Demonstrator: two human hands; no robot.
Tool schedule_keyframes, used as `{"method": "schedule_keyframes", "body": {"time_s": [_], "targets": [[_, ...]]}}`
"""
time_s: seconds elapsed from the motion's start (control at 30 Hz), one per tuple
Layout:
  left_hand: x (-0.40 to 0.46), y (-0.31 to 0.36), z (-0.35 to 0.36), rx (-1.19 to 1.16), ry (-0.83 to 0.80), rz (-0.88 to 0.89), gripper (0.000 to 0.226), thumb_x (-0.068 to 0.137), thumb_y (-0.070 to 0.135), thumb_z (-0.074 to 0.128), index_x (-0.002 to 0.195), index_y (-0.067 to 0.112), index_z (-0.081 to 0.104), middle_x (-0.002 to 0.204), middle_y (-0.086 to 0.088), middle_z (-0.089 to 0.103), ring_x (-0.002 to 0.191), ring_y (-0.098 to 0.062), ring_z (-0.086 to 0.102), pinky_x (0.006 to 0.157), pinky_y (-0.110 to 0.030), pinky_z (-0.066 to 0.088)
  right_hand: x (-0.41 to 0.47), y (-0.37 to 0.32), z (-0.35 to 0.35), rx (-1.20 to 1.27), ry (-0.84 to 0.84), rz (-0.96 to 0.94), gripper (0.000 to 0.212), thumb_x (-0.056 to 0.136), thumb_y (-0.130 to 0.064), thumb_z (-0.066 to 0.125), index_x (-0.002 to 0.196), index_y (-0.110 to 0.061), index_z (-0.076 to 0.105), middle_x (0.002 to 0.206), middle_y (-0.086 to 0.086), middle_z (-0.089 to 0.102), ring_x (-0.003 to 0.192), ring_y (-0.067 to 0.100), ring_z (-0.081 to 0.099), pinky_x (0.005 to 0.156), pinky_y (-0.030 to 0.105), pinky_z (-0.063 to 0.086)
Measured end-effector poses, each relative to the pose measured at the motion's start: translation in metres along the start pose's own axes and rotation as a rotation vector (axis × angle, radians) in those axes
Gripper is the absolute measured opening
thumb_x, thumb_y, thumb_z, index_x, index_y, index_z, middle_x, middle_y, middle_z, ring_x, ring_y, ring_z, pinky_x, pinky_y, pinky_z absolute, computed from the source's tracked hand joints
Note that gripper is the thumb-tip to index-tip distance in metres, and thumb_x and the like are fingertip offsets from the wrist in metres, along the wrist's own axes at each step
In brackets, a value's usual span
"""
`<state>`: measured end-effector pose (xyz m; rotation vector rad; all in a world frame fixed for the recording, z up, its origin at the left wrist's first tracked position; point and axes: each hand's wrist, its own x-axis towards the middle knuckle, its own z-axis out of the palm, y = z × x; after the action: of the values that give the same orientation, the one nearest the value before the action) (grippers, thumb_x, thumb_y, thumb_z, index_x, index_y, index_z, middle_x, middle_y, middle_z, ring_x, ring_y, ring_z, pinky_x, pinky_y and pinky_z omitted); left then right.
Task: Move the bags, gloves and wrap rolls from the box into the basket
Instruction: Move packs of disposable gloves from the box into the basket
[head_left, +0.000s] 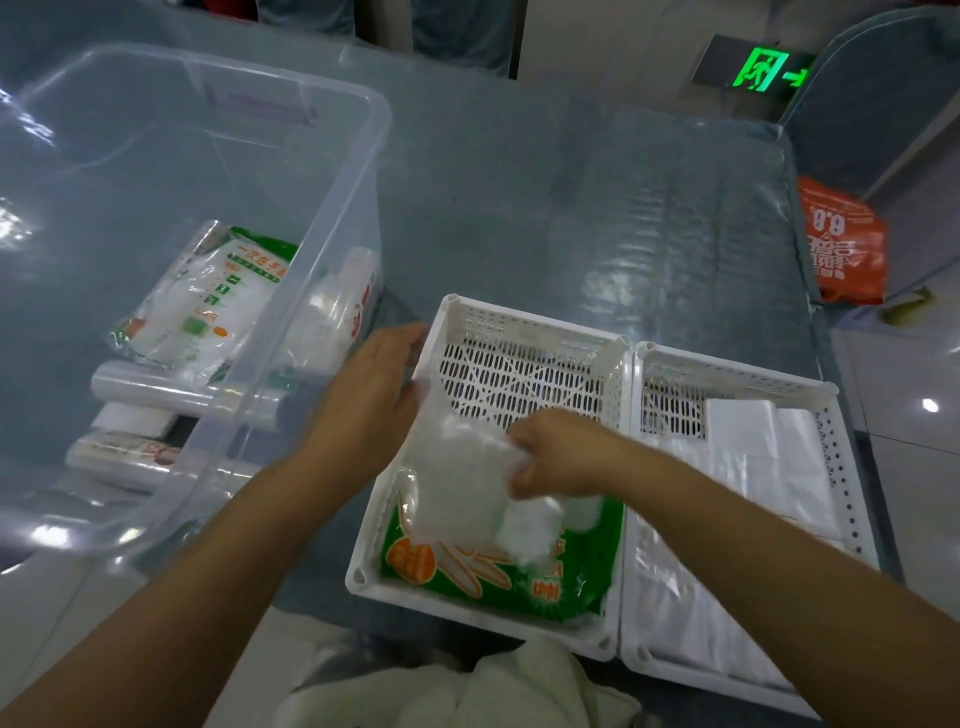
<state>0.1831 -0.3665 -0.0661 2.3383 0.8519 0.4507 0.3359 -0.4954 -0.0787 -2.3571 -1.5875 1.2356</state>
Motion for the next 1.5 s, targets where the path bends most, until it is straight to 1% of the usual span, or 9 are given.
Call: {"method": "schedule_keyframes", "body": {"time_s": [0.17,0.3,0.4,0.53,0.73,0.87,1.03,1.17,1.5], "targets": [[-0.020,-0.018,0.009,0.165,-0.136,0.034,0.042,0.082,0.007,0.060,0.123,0.015,0.055,0.118,-0.009,0.063,0.101,-0.024,0.060,0.084,-0.039,0.050,-0.006,0.006,0.047,-0.244,0.051,-0.015,0.024,0.075,-0.036,0.068,0.073,-0.028,0.045,0.071,-0.008,0.050,0.067,0.014,0.049,0.057,0.028,0.037],[-0.032,-0.025,0.013,0.112,-0.051,0.025,0.028,0.090,0.010,0.050,0.116,0.016,0.059,0.110,-0.007,0.066,0.094,-0.020,0.060,0.079,-0.033,0.050,-0.017,0.008,0.056,-0.401,0.146,-0.004,0.049,0.070,-0.054,0.068,0.100,-0.021,0.047,0.087,0.001,0.062,0.069,0.020,0.050,0.059,0.031,0.033],[-0.038,-0.028,0.019,0.083,-0.046,0.067,0.027,0.089,0.018,0.054,0.115,0.016,0.060,0.110,-0.005,0.066,0.096,-0.018,0.060,0.080,-0.028,0.047,-0.023,0.013,0.058,-0.507,0.223,0.021,0.066,0.065,-0.066,0.065,0.107,-0.018,0.044,0.098,0.003,0.059,0.085,0.024,0.054,0.066,0.035,0.037],[-0.051,-0.033,0.033,0.185,-0.272,0.258,0.052,0.073,0.033,0.073,0.121,0.023,0.055,0.120,0.001,0.061,0.110,-0.019,0.055,0.094,-0.032,0.037,-0.029,0.019,0.065,-0.522,0.325,0.030,0.062,0.068,-0.066,0.060,0.104,-0.017,0.047,0.104,0.003,0.053,0.093,0.024,0.046,0.079,0.039,0.035],[-0.056,-0.040,0.046,0.437,-0.498,0.274,0.062,0.079,0.041,0.062,0.135,0.031,0.038,0.139,0.005,0.045,0.127,-0.014,0.037,0.111,-0.035,0.022,-0.027,0.022,0.074,-0.506,0.341,0.049,0.057,0.074,-0.059,0.061,0.109,-0.017,0.046,0.108,0.004,0.053,0.094,0.023,0.048,0.080,0.037,0.036],[-0.048,-0.018,0.027,0.347,-0.387,0.247,0.056,0.079,0.035,0.066,0.131,0.029,0.044,0.133,0.006,0.051,0.121,-0.013,0.045,0.104,-0.033,0.032,-0.034,0.021,0.048,-0.286,0.392,0.109,0.064,0.071,-0.062,0.063,0.118,-0.021,0.048,0.114,0.001,0.058,0.096,0.020,0.055,0.079,0.036,0.045],[-0.030,0.033,-0.036,0.322,-0.152,0.350,0.044,0.083,0.035,0.061,0.125,0.028,0.051,0.123,0.004,0.061,0.110,-0.019,0.056,0.092,-0.037,0.044,-0.041,-0.009,-0.024,-0.224,0.565,0.120,0.036,0.080,-0.050,0.061,0.109,-0.029,0.056,0.103,-0.007,0.065,0.082,0.012,0.055,0.067,0.029,0.043],[-0.019,0.041,-0.089,0.416,-0.125,0.441,0.038,0.086,0.037,0.054,0.123,0.027,0.051,0.115,0.004,0.062,0.103,-0.020,0.056,0.085,-0.034,0.041,-0.040,-0.064,-0.062,-0.184,0.683,0.063,0.025,0.080,-0.048,0.060,0.100,-0.033,0.059,0.086,-0.012,0.064,0.074,0.009,0.055,0.056,0.025,0.035],[0.026,-0.107,-0.257,0.648,-0.108,0.160,0.035,0.088,0.032,0.054,0.124,0.031,0.053,0.121,0.005,0.061,0.112,-0.021,0.054,0.089,-0.034,0.044,0.023,-0.234,-0.090,-0.144,0.723,-0.195,0.018,0.083,-0.041,0.059,0.092,-0.027,0.064,0.081,-0.009,0.065,0.074,0.012,0.057,0.063,0.027,0.042]]}}
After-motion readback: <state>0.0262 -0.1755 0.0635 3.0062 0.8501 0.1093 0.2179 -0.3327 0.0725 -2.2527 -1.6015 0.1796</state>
